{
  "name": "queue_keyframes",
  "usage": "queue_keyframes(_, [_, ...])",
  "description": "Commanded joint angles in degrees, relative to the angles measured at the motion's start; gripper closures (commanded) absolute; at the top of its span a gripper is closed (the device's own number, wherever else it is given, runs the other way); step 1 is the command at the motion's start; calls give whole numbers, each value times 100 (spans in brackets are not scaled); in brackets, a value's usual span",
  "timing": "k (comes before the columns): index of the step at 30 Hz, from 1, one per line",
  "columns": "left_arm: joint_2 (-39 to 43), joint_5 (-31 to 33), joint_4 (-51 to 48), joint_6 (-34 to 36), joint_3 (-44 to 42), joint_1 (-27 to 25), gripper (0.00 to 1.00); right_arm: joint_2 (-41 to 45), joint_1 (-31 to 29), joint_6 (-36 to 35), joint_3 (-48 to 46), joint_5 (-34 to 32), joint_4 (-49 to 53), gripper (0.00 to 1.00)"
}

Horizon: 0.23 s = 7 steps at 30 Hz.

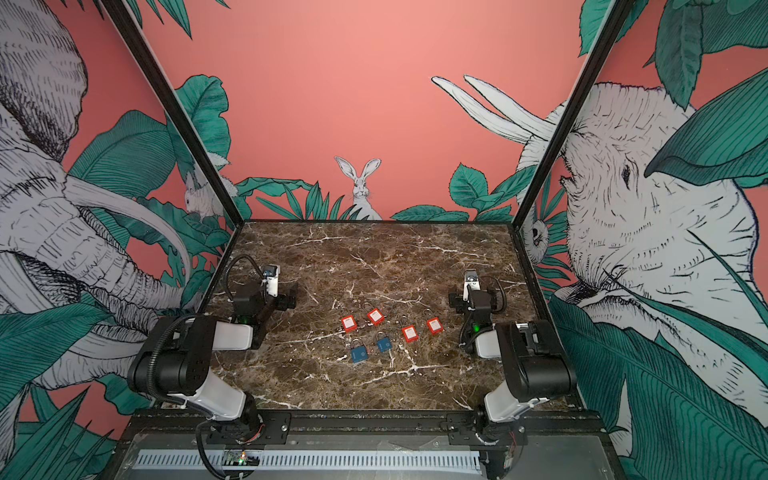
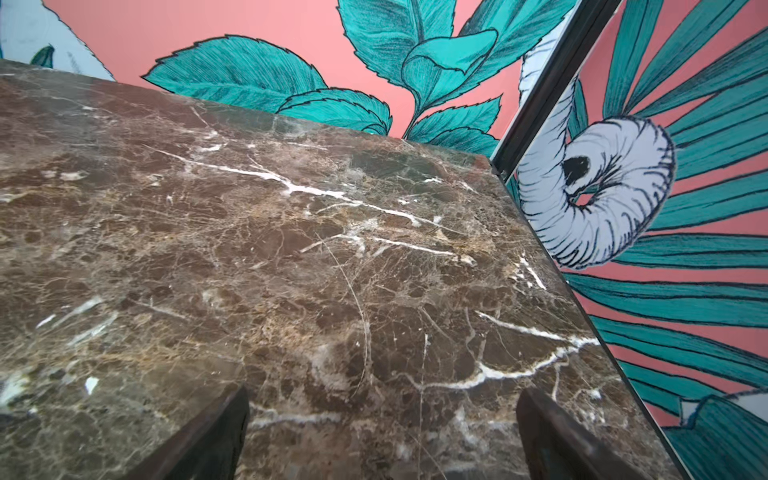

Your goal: Lock with the key

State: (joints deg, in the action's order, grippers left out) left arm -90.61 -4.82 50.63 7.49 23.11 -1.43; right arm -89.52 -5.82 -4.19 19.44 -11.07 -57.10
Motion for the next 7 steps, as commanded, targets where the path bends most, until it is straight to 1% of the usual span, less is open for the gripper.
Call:
queue_keyframes(1, [153,193,-119,52,70,-28,1,26,29,90,28,85,-53,1])
queue_keyframes(3, [148,205,-117,43,78,-50,0,39,50,93,51,105,-14,1])
queue_keyframes(5, [158,231,-125,34,62,-51,0,52,70,191,117,-12,137,1])
queue_keyframes(6, [173,302,-48,25,21,-50,0,56,89,226,139,-44,180,1])
queue_keyframes(7, [179,452,-27,8,9,-85,0,48,106,287,135,-234,154,1])
